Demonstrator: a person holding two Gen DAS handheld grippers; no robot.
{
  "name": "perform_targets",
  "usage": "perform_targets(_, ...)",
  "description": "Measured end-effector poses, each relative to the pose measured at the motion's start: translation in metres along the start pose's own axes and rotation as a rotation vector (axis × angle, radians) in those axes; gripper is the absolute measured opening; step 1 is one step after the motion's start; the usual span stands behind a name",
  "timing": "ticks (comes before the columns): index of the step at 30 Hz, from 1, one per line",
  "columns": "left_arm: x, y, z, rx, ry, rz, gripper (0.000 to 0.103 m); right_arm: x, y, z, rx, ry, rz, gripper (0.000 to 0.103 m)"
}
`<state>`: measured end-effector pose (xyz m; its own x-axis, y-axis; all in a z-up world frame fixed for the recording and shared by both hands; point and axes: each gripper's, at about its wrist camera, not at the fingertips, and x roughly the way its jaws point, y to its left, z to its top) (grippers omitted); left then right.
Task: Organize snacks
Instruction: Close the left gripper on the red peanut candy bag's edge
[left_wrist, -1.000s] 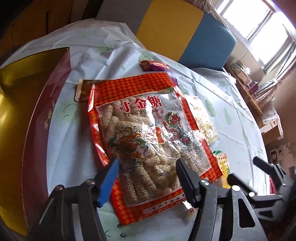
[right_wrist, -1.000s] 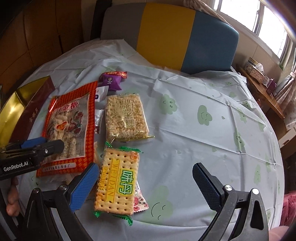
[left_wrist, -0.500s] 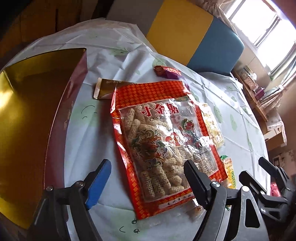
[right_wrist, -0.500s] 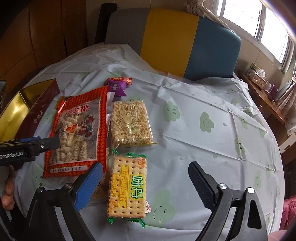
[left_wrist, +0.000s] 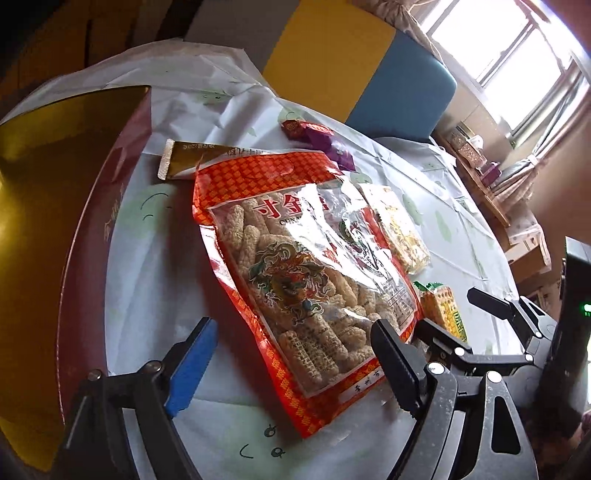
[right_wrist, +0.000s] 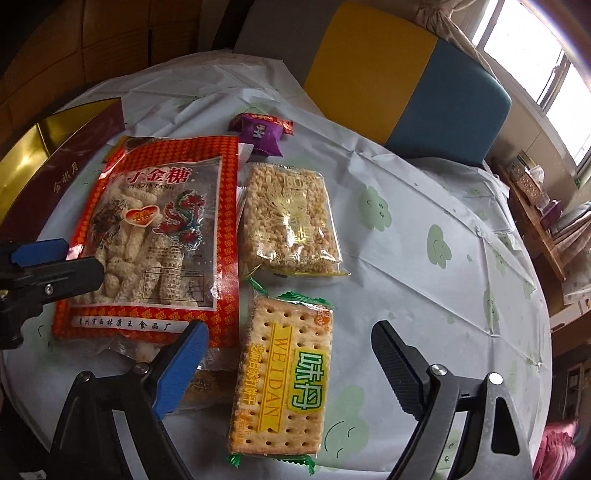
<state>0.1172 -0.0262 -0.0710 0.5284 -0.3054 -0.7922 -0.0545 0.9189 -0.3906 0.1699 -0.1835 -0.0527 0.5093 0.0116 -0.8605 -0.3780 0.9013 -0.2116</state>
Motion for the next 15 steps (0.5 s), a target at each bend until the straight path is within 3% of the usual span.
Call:
perform_targets(4,0.002,-0.004,0.002,0.006,0.001,-0.013,0.087,0.007,-0.009,-0.002,0.049,0.028,0.032,0.09)
perform_targets(6,-0.009,0.006,0.0,-0.049,-0.017,-0.045,0.077,0.009,-0.01,-0.002,0.045,0.031,0.03,0.091)
perform_targets(7,-0.013,0.01,-0.002,-0.069,-0.019,-0.057,0.076,0.01,-0.01,-0.003,0.049,0.034,0.031,0.091)
perform_targets(9,-0.01,0.007,-0.008,-0.038,0.03,-0.036,0.077,0.013,-0.014,-0.003,0.068,0.046,0.044,0.092)
perform_targets(15,0.002,-0.016,-0.009,0.049,0.004,-0.004,0.085,0.02,-0.021,-0.001,0.091,0.066,0.053,0.097)
